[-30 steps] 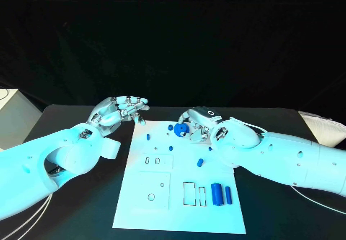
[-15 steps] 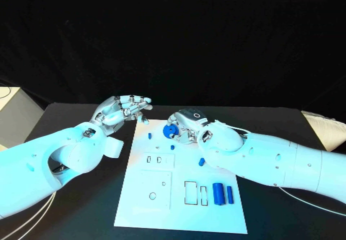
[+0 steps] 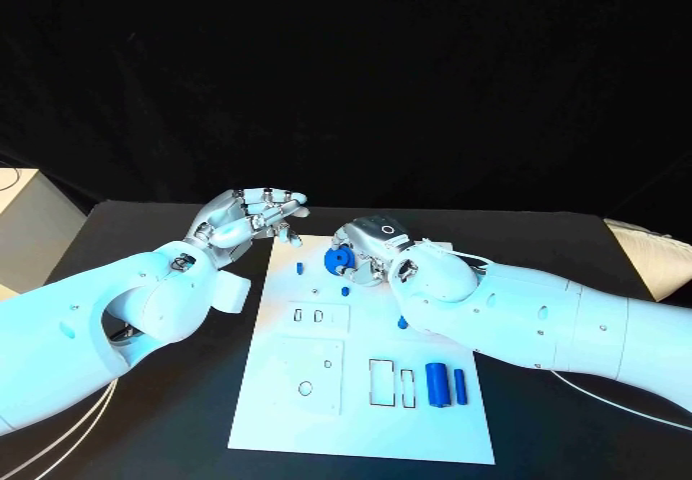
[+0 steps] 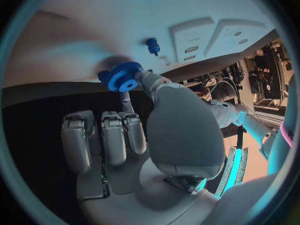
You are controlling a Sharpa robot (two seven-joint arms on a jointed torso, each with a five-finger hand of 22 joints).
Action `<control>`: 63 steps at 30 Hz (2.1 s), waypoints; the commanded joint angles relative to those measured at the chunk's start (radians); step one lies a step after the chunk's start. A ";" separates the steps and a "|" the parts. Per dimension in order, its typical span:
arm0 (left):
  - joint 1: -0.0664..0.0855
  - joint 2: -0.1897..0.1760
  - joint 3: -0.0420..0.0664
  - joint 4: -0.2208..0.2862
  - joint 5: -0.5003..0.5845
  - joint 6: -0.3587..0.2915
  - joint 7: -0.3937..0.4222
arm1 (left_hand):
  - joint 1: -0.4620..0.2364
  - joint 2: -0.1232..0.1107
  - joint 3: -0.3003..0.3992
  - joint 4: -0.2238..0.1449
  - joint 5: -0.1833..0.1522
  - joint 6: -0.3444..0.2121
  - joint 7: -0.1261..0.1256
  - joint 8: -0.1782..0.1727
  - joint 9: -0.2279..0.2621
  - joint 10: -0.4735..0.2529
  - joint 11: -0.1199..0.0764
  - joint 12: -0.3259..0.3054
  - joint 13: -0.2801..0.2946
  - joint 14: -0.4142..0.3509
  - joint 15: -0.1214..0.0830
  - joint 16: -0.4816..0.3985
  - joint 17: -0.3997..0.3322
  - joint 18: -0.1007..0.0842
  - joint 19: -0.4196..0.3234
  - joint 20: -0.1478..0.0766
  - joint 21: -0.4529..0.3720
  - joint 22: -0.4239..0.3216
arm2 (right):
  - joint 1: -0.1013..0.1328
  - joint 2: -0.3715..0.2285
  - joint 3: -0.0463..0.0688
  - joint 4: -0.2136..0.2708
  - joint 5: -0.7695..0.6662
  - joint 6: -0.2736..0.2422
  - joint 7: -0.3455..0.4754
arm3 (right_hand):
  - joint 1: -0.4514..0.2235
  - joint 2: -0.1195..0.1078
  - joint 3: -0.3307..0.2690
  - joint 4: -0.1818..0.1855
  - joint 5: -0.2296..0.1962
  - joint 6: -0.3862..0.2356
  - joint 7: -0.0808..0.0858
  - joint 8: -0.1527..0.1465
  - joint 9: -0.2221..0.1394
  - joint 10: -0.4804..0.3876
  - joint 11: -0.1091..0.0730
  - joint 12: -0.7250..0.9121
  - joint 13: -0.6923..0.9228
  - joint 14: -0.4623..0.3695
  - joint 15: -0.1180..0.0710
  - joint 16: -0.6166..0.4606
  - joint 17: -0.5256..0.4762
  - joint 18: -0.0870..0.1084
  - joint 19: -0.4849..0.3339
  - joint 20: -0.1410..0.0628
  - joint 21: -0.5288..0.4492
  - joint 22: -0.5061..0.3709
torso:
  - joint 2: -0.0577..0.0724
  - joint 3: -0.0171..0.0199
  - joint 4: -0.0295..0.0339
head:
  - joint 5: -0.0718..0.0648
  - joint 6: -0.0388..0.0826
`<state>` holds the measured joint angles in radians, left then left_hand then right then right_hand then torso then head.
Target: Assemble the parts on the task board
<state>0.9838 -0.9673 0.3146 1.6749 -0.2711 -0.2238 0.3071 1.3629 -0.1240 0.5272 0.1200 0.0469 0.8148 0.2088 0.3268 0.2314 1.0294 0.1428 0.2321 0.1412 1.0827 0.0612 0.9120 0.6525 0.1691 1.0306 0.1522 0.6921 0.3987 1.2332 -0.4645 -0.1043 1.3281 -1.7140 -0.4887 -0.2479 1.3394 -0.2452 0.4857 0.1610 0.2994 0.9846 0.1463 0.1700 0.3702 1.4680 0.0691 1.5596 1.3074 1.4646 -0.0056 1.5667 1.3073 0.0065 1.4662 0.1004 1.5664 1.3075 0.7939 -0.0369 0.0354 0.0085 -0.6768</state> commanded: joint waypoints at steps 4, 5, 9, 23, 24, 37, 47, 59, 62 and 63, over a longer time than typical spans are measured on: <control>0.000 0.002 0.001 0.002 -0.006 0.021 0.004 | -0.005 -0.006 0.005 0.001 0.002 -0.006 0.009 0.007 0.002 -0.005 0.001 0.006 0.001 -0.003 0.004 -0.003 -0.001 0.011 -0.005 -0.001 0.007 0.001 | -0.003 0.009 -0.004 -0.017 -0.017 0.022 -0.003 | -0.006 0.003 0.003 -0.003 -0.008 0.001 -0.002 0.006 0.009 0.088 -0.008 -0.004 0.249 0.106 -0.005 0.004 0.263 -0.007 0.105 -0.008 0.004 0.263 | -0.001 -0.0013 0.0013 | 0.003 -0.004; 0.000 0.001 0.001 0.002 -0.006 0.021 0.003 | -0.005 -0.006 0.005 0.001 0.002 -0.006 0.009 0.007 0.002 -0.005 0.001 0.006 0.001 -0.003 0.004 -0.003 -0.001 0.011 -0.005 -0.001 0.007 0.001 | -0.003 0.010 -0.004 -0.019 -0.017 0.024 -0.003 | -0.007 0.003 0.004 -0.003 -0.009 0.000 -0.002 0.006 0.009 0.088 -0.007 -0.004 0.248 0.106 -0.005 0.004 0.263 -0.007 0.105 -0.008 0.004 0.263 | 0.000 -0.0009 0.0015 | 0.004 -0.004; 0.000 0.001 0.001 0.002 -0.006 0.021 0.003 | -0.005 -0.006 0.005 0.001 0.002 -0.006 0.009 0.007 0.002 -0.005 0.001 0.006 0.001 -0.003 0.004 -0.003 -0.001 0.011 -0.005 -0.001 0.007 0.001 | -0.003 0.013 -0.005 -0.025 -0.017 0.030 -0.006 | -0.008 0.003 0.004 -0.003 -0.011 -0.001 -0.001 0.006 0.009 0.086 -0.007 -0.006 0.246 0.106 -0.005 0.004 0.263 -0.007 0.105 -0.008 0.004 0.263 | -0.001 -0.0009 0.0009 | 0.004 -0.005; 0.000 -0.002 0.001 0.003 -0.006 0.020 0.002 | -0.006 -0.006 0.006 0.000 0.002 -0.007 0.009 0.007 0.002 -0.006 0.001 0.008 0.002 -0.003 0.004 -0.003 -0.001 0.011 -0.007 0.000 0.009 0.002 | -0.004 0.013 -0.005 -0.034 -0.013 0.054 -0.007 | -0.031 -0.009 0.003 -0.009 -0.036 -0.023 0.006 -0.005 0.004 0.071 0.000 -0.022 0.232 0.106 0.001 0.004 0.263 -0.007 0.105 -0.003 0.004 0.263 | -0.001 0.0007 -0.0007 | 0.004 -0.006; 0.000 -0.002 0.001 0.003 -0.006 0.020 0.002 | -0.006 -0.006 0.006 0.000 0.002 -0.007 0.009 0.007 0.002 -0.006 0.001 0.008 0.002 -0.003 0.004 -0.003 -0.001 0.011 -0.007 0.000 0.009 0.002 | -0.004 0.012 -0.005 -0.034 -0.013 0.053 -0.009 | -0.031 -0.009 0.003 -0.009 -0.036 -0.023 0.006 -0.005 0.004 0.071 0.000 -0.022 0.232 0.106 0.001 0.004 0.263 -0.007 0.105 -0.003 0.004 0.263 | -0.001 0.0007 -0.0007 | 0.004 -0.006; 0.000 0.000 0.001 0.002 -0.006 0.021 0.001 | -0.006 -0.006 0.006 0.000 0.002 -0.007 0.009 0.007 0.002 -0.006 0.001 0.008 0.002 -0.003 0.004 -0.003 -0.001 0.011 -0.007 0.000 0.009 0.002 | -0.005 -0.011 -0.005 -0.010 -0.020 0.016 -0.009 | -0.038 -0.012 0.000 -0.008 -0.041 -0.026 0.007 -0.007 0.003 0.071 0.001 -0.022 0.231 0.106 0.002 0.004 0.263 -0.007 0.105 -0.002 0.004 0.263 | 0.000 -0.0005 0.0012 | 0.002 -0.007; 0.000 -0.001 0.001 0.001 -0.007 0.023 0.000 | -0.007 -0.006 0.007 0.000 0.002 -0.007 0.009 0.007 0.002 -0.007 0.001 0.008 0.002 -0.004 0.004 -0.003 -0.002 0.011 -0.008 0.000 0.010 0.003 | -0.007 -0.020 -0.005 0.008 -0.021 0.001 -0.002 | -0.041 -0.013 -0.002 -0.008 -0.042 -0.023 0.007 -0.006 0.004 0.073 0.001 -0.020 0.234 0.106 0.002 0.004 0.263 -0.007 0.105 -0.002 0.004 0.263 | -0.001 -0.0005 -0.0007 | 0.004 -0.008; 0.000 -0.002 0.001 0.001 -0.007 0.023 -0.002 | -0.007 -0.006 0.007 0.000 0.002 -0.007 0.009 0.007 0.002 -0.007 0.001 0.008 0.002 -0.004 0.004 -0.003 -0.002 0.011 -0.008 0.000 0.010 0.003 | -0.009 -0.017 -0.005 0.011 -0.020 0.002 0.003 | -0.047 -0.014 -0.006 -0.007 -0.047 -0.019 0.006 -0.003 0.005 0.074 0.000 -0.020 0.234 0.106 0.002 0.004 0.263 -0.007 0.105 -0.001 0.004 0.263 | 0.000 -0.0005 -0.0012 | 0.004 -0.009; 0.000 -0.002 0.001 0.001 -0.007 0.023 -0.002 | -0.007 -0.006 0.007 0.000 0.002 -0.007 0.009 0.007 0.002 -0.007 0.001 0.008 0.002 -0.004 0.004 -0.003 -0.002 0.011 -0.008 0.000 0.010 0.003 | -0.009 -0.017 -0.005 0.011 -0.019 0.004 0.003 | -0.047 -0.014 -0.006 -0.007 -0.047 -0.019 0.006 -0.003 0.005 0.074 0.000 -0.020 0.234 0.106 0.002 0.004 0.263 -0.007 0.105 -0.001 0.004 0.263 | 0.000 -0.0003 -0.0006 | 0.004 -0.009; 0.000 -0.002 0.001 0.001 -0.007 0.023 -0.002 | -0.007 -0.006 0.007 0.000 0.002 -0.007 0.009 0.007 0.002 -0.007 0.001 0.008 0.002 -0.004 0.004 -0.003 -0.002 0.011 -0.008 0.000 0.010 0.003 | -0.009 -0.017 -0.005 0.010 -0.019 0.005 0.003 | -0.047 -0.014 -0.006 -0.007 -0.047 -0.019 0.006 -0.003 0.005 0.074 0.000 -0.020 0.234 0.106 0.002 0.004 0.263 -0.007 0.105 -0.001 0.004 0.263 | 0.000 0.0000 -0.0008 | 0.004 -0.009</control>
<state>0.9838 -0.9700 0.3146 1.6743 -0.2737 -0.2189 0.3025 1.3629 -0.1240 0.5271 0.1200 0.0469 0.8148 0.2087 0.3307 0.2326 1.0295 0.1428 0.2361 0.1421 1.0827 0.0612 0.9120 0.6519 0.1692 1.0308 0.1521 0.6990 0.4006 1.2270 -0.4820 -0.1083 1.3378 -1.7239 -0.4973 -0.2455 1.3041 -0.2593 0.4855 0.1559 0.2577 0.9628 0.1549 0.1624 0.3750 1.4678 0.0692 1.5387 1.3074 1.4647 -0.0055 1.5667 1.3077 0.0066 1.4661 0.1004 1.5663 1.3076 0.7935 -0.0370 0.0343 0.0124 -0.6859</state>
